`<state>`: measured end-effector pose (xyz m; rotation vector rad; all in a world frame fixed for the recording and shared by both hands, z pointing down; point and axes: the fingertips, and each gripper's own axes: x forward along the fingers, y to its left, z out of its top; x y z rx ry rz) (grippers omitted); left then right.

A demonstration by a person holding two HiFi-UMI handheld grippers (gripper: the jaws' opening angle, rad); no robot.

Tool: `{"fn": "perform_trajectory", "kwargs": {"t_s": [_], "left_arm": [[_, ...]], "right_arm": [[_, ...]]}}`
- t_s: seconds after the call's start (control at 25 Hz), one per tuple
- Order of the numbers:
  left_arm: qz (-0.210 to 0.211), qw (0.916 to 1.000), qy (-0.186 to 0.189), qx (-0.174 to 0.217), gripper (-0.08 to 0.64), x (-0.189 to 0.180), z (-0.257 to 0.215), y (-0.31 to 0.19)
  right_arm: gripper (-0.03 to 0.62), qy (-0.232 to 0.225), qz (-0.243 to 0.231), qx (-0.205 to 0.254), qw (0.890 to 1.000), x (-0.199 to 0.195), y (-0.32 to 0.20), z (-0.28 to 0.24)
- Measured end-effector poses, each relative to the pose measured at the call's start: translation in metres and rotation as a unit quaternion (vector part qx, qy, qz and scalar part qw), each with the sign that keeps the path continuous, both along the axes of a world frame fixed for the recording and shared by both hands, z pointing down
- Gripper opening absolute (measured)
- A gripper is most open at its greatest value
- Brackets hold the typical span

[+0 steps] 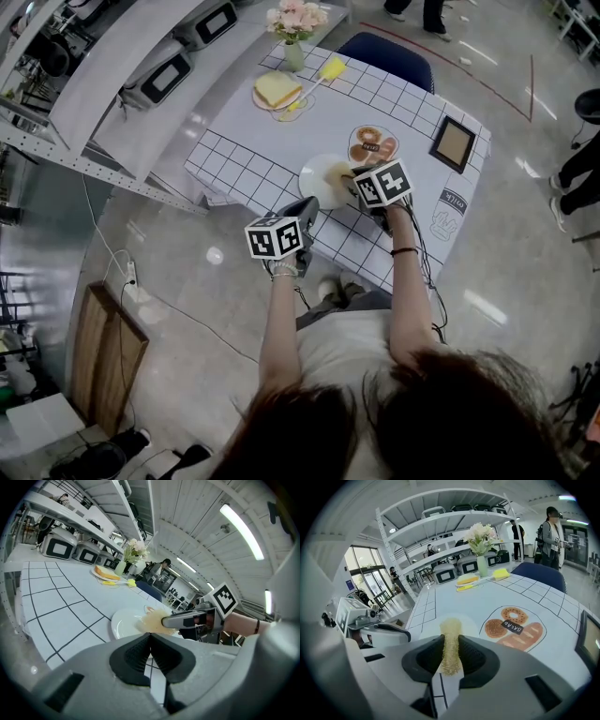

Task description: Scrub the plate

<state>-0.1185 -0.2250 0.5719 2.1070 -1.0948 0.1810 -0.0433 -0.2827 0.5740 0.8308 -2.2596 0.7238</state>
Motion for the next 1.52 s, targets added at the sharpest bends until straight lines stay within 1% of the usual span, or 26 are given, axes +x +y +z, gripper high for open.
{"fn": "perform_trajectory", "kwargs": {"t_s": [0.8, 1.24, 1.52], "left_arm": [[-0.008, 1.0, 0.003, -0.005, 0.011, -0.005, 0.002, 0.015], [-0.013, 0.9999, 0.004, -0.008, 0.011, -0.008, 0.004, 0.022], [-0.021, 0.9997, 0.002, -0.008, 0.011, -0.014, 0.005, 0.022]], "right_arm": [[0.08, 0.001, -0.021, -0.024, 0.999, -0.005, 0.023, 0.0], [0.08, -0.017, -0.048, -0.049, 0.997, -0.016, 0.036, 0.002], [0.08, -0.03, -0.061, -0.057, 0.996, -0.026, 0.039, 0.002]]}}
